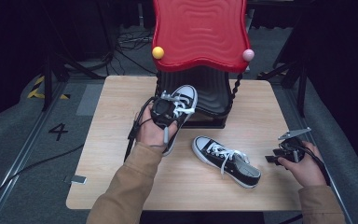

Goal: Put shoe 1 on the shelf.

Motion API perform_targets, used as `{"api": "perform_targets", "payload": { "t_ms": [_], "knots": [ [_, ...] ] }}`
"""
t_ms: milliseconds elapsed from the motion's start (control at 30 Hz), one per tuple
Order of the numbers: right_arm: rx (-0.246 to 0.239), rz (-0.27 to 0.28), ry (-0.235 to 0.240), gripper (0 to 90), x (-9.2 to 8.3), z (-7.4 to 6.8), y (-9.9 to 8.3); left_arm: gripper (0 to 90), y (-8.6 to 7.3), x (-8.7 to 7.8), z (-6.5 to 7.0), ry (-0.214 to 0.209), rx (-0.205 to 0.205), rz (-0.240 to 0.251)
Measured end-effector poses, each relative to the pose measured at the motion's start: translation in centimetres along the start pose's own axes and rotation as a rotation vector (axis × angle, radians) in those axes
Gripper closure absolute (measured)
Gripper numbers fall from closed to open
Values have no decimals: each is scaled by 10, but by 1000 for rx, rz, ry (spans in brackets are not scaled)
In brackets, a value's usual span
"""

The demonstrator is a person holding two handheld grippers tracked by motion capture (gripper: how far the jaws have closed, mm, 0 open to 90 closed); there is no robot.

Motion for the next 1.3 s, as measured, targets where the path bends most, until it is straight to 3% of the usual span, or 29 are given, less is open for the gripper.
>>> {"api": "perform_targets", "payload": {
  "t_ms": [133,433,700,833,1033,1067,1133,1300],
  "knots": [
    [-13,27,-34,497,0,1,1,855,13,8,-4,49,-16,12],
    [12,68,-20,473,-3,-1,-1,850,33,28,-11,126,-52,31],
    [22,82,-17,472,-3,-4,-4,846,47,43,-12,193,-44,53],
    [26,82,-18,470,-3,-3,-7,845,54,50,-15,210,-23,57],
    [33,82,-23,468,-4,-3,-13,844,59,59,-20,245,-55,57],
    [27,83,-25,468,-4,-3,-14,843,60,63,-22,228,-38,74],
    [34,81,-24,466,-4,-2,-15,843,59,66,-22,232,-81,77],
    [34,81,-28,464,-5,-1,-20,841,62,74,-26,249,-101,79]
  ]
}}
Point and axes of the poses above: each handheld gripper's, and its own axes: x roughly forward along the jaws, y roughly out of its top, z roughly to its right, the point moved 2 cm from there along x, roughly forward along the jaws, and after that the axes turned 9 degrees about x, right-handed, at the moved point
